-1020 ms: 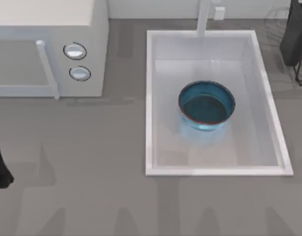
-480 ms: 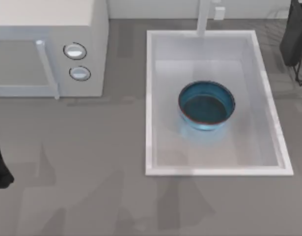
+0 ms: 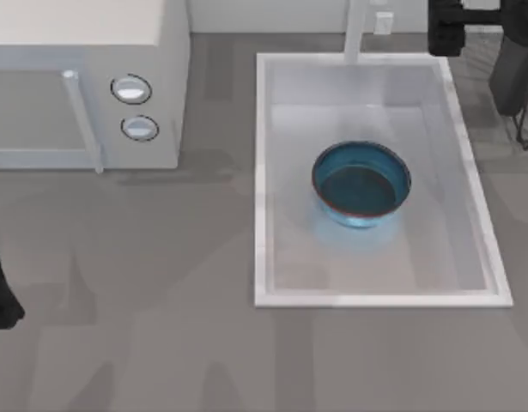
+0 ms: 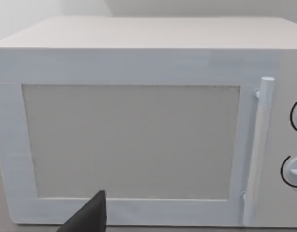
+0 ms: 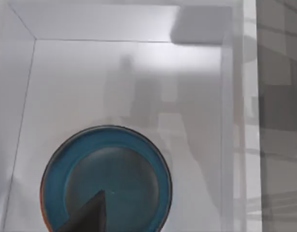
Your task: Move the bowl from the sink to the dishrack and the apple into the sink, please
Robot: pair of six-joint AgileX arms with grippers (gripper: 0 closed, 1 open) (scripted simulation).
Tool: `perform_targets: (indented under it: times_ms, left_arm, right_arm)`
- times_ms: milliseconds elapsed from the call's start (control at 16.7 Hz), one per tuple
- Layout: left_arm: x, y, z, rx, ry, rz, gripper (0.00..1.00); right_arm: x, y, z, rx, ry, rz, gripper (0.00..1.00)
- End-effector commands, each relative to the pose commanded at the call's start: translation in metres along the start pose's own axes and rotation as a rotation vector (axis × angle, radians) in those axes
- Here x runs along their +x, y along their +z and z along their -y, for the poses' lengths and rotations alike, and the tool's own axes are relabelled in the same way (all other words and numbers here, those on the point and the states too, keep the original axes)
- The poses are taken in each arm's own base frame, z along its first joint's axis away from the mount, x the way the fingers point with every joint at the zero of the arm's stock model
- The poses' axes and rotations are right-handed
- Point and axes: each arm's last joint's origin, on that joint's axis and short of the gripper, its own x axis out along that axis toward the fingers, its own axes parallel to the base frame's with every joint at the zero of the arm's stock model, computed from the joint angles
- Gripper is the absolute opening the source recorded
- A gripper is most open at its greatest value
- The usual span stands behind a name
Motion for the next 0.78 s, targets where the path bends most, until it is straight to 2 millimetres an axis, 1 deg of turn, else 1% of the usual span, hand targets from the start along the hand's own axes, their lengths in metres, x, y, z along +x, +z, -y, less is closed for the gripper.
perform_targets:
  times_ms: [120, 360, 480, 600, 660, 780]
  left_arm:
    - [0.0, 0.0, 0.0, 0.0, 0.0, 0.0, 1.0]
    - [0.0, 0.0, 0.0, 0.0, 0.0, 0.0, 1.0]
    - [0.0, 0.0, 0.0, 0.0, 0.0, 0.0, 1.0]
    - [0.0, 0.0, 0.0, 0.0, 0.0, 0.0, 1.0]
    - [0.0, 0.0, 0.0, 0.0, 0.0, 0.0, 1.0]
    - [0.0, 0.0, 0.0, 0.0, 0.0, 0.0, 1.0]
  right_arm:
    - [0.027, 0.003, -0.027, -0.033, 0.037, -0.085, 1.0]
    - [0.06, 0.013, -0.083, -0.068, 0.109, -0.19, 1.0]
    - [0.088, 0.01, -0.107, -0.054, 0.113, -0.263, 1.0]
    - [0.117, 0.0, -0.124, -0.028, 0.091, -0.341, 1.0]
    - [0.128, -0.005, -0.13, -0.012, 0.072, -0.374, 1.0]
    - [0.142, -0.012, -0.14, 0.019, 0.026, -0.416, 1.0]
